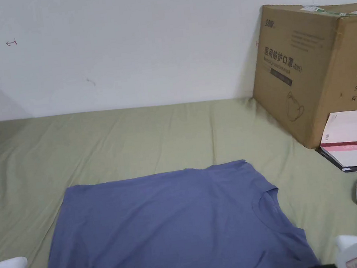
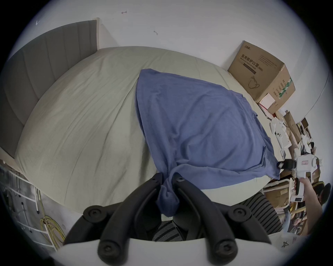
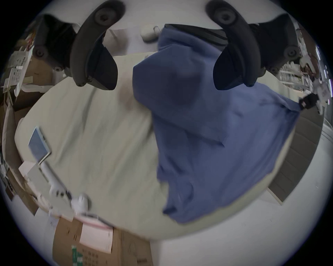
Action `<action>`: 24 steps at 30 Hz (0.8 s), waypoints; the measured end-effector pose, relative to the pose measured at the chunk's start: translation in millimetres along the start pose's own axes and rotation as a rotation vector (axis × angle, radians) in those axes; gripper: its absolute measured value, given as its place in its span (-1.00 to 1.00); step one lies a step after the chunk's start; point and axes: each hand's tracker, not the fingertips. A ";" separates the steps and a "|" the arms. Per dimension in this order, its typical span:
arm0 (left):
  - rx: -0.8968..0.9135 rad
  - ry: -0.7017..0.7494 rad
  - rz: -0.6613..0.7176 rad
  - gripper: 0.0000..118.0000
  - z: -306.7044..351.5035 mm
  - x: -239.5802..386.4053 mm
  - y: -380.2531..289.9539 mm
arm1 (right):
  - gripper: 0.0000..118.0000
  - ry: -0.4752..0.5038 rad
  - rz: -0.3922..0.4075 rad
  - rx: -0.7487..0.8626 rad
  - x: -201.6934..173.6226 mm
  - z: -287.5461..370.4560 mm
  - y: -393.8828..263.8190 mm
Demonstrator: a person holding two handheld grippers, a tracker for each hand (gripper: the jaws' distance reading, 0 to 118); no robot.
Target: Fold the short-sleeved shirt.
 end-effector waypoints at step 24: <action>-0.069 -0.119 0.152 -0.86 4.0 -23.2 22.3 | -0.95 0.275 -0.086 0.184 4.2 96.4 23.5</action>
